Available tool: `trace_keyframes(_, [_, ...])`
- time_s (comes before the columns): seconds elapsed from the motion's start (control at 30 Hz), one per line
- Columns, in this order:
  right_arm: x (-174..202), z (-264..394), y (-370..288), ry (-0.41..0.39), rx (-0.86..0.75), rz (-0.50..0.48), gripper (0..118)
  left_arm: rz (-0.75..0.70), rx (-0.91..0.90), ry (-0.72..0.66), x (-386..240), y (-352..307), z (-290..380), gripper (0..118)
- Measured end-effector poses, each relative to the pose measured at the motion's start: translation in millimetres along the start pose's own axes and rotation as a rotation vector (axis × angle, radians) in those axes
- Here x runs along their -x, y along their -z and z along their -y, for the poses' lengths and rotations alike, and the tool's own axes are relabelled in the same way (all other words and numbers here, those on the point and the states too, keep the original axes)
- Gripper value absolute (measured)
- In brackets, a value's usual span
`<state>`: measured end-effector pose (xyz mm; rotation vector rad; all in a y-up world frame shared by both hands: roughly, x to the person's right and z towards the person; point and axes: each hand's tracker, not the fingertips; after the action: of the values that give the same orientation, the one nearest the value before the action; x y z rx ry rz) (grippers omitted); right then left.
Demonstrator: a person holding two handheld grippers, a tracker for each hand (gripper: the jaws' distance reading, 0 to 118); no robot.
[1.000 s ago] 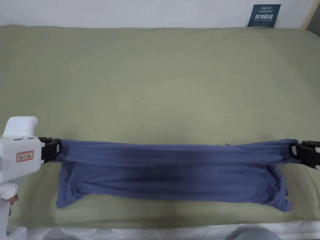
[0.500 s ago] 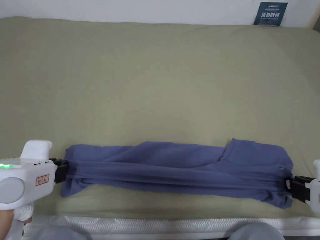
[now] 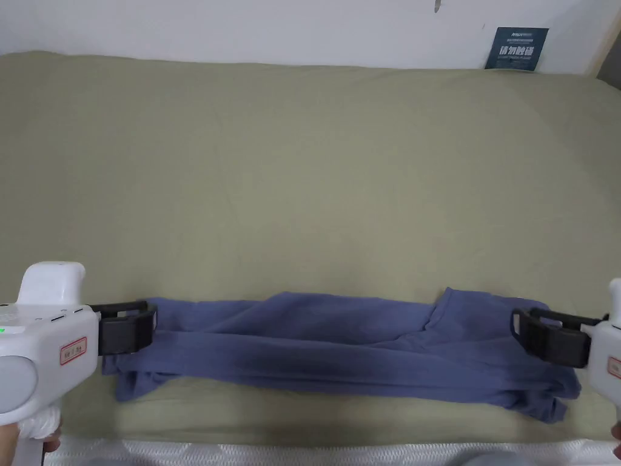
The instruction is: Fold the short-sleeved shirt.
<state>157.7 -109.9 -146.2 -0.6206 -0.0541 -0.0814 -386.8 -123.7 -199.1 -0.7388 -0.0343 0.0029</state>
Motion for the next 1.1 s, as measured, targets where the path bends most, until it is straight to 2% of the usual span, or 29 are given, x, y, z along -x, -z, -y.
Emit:
trace_keyframes(0.03, [10.8,-7.2,3.3,-0.006,-0.029,-0.005,107,0.002,-0.025,0.005,-6.1,-3.9,-2.9,110])
trace_keyframes(0.07, [18.6,-12.2,2.0,-0.024,-0.057,0.000,97,0.009,-0.055,0.013,-11.9,-8.9,-5.2,94])
trace_keyframes(0.1, [26.4,-15.6,0.7,-0.041,-0.091,0.006,64,0.007,-0.063,0.023,-18.1,-10.0,-6.7,48])
trace_keyframes(0.13, [34.1,-18.1,1.2,-0.060,-0.114,0.011,30,0.014,-0.067,0.027,-23.8,-9.5,-7.7,8])
trace_keyframes(0.17, [42.1,-12.6,10.5,-0.064,-0.143,0.029,0,0.000,-0.086,0.014,-28.4,-6.6,-7.1,0])
trace_keyframes(0.2, [47.5,-13.4,9.2,-0.054,-0.194,0.022,0,0.018,-0.072,0.022,-23.4,-0.7,-11.2,0])
trace_keyframes(0.23, [51.4,-15.5,9.8,-0.045,-0.150,-0.032,0,0.068,-0.049,0.012,-23.9,3.3,-13.3,0])
trace_keyframes(0.27, [56.6,-17.0,9.6,-0.044,-0.148,-0.029,0,0.092,-0.050,-0.009,-23.9,4.8,-13.8,0])
trace_keyframes(0.37, [79.7,-13.1,5.5,-0.097,-0.256,0.021,0,0.160,-0.031,-0.073,-22.1,5.5,-12.3,0])
trace_keyframes(0.5, [104.6,-13.0,2.5,-0.101,-0.336,0.070,0,0.226,0.010,-0.106,-16.6,6.8,-17.2,0])
trace_keyframes(0.77, [139.4,-1.5,4.1,-0.125,-0.386,0.069,0,0.588,0.317,-0.400,58.4,44.5,-29.2,0])
trace_keyframes(0.87, [146.4,4.0,6.3,-0.163,-0.393,0.084,0,0.601,0.388,-0.451,83.7,55.1,-27.0,0])
trace_keyframes(0.93, [147.3,5.7,7.8,-0.151,-0.385,0.071,0,0.588,0.403,-0.500,103.8,61.2,-22.9,0])
trace_keyframes(1.1, [148.5,10.9,14.7,-0.144,-0.351,0.071,0,0.563,0.425,-0.524,126.1,66.5,-15.8,0])
